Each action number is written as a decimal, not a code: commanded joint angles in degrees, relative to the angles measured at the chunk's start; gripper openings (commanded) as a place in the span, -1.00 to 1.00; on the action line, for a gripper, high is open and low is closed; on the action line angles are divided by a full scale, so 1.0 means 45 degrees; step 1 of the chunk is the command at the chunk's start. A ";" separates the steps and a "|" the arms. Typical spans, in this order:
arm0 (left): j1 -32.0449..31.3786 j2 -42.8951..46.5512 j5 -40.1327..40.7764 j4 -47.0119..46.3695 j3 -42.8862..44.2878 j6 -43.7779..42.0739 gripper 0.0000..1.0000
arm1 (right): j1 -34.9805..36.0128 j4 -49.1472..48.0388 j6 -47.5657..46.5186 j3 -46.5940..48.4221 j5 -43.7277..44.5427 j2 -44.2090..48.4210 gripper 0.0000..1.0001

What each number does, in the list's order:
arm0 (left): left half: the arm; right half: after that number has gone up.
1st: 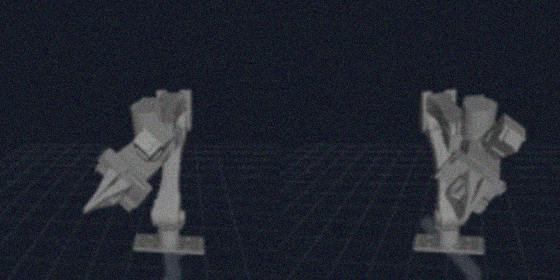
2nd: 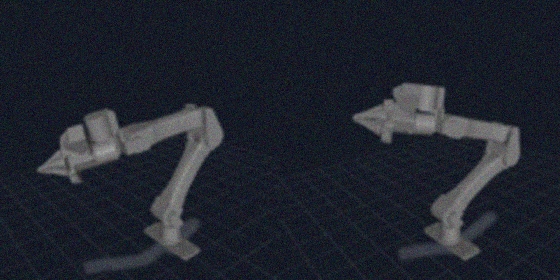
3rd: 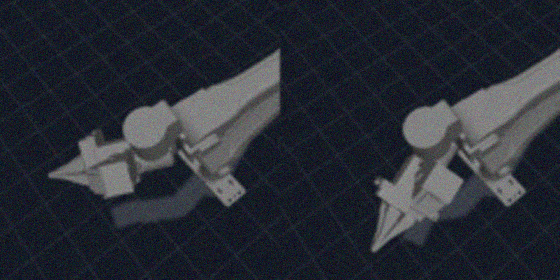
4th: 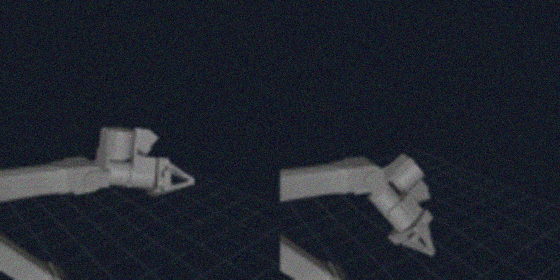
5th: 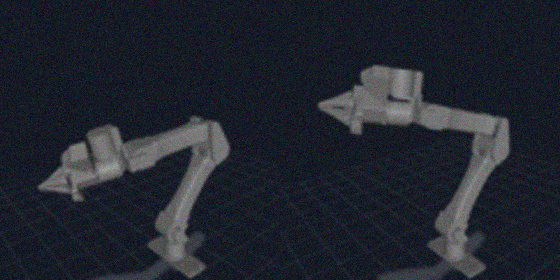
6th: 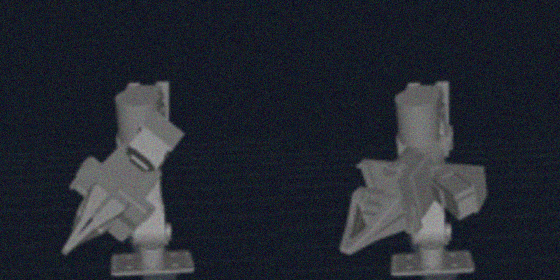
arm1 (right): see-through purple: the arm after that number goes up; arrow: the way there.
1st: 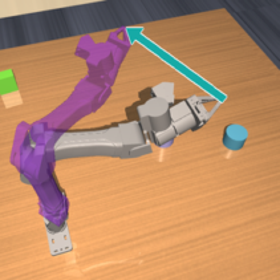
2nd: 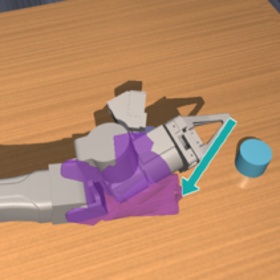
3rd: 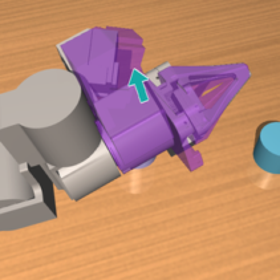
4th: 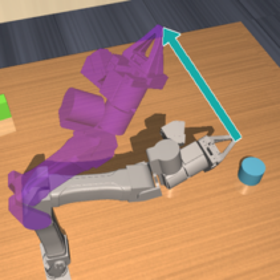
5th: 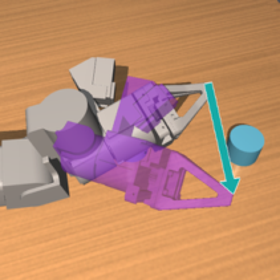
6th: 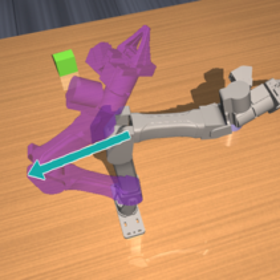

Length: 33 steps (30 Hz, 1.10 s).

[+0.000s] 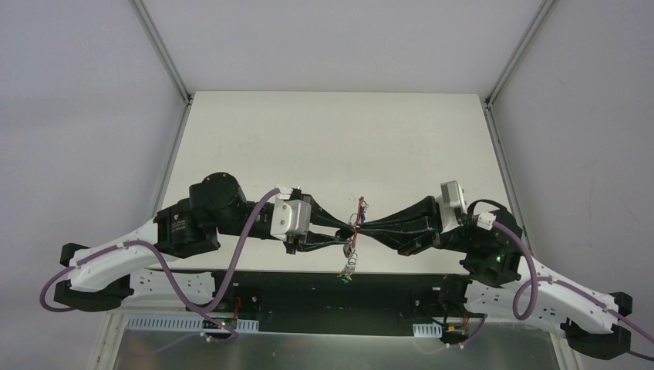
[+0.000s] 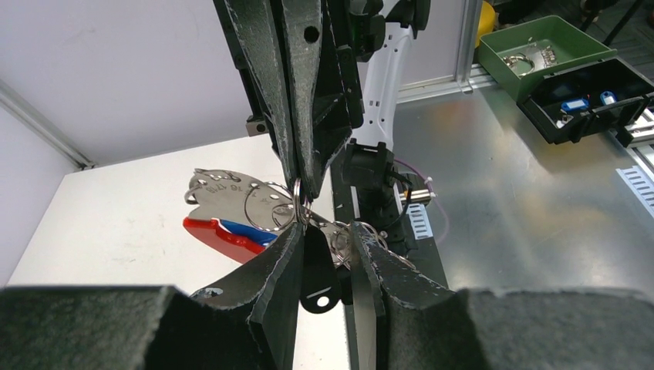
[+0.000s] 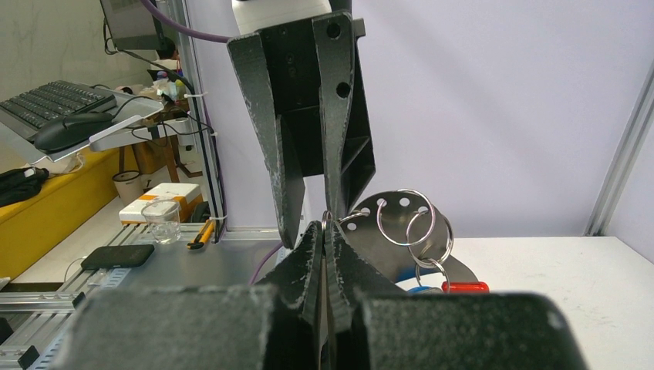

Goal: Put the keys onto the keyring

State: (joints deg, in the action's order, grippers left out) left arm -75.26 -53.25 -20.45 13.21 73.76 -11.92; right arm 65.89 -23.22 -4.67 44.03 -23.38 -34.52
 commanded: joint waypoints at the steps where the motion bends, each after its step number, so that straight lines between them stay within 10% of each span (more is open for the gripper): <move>1: 0.0084 0.0423 0.0227 -0.1120 0.0004 -0.0181 -0.45 | 0.0064 -0.0043 -0.0012 0.0256 -0.0266 -0.0060 -1.00; 33: 0.0082 0.0660 0.0213 -0.1061 -0.0692 0.0130 -0.47 | 0.0083 -0.1126 -0.0029 0.0420 -0.0558 -0.0291 -1.00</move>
State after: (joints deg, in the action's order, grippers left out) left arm -75.26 -50.48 -19.05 10.96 70.65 -12.36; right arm 65.93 -21.47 -4.71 44.03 -24.77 -35.88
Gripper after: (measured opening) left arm 0.271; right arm 0.008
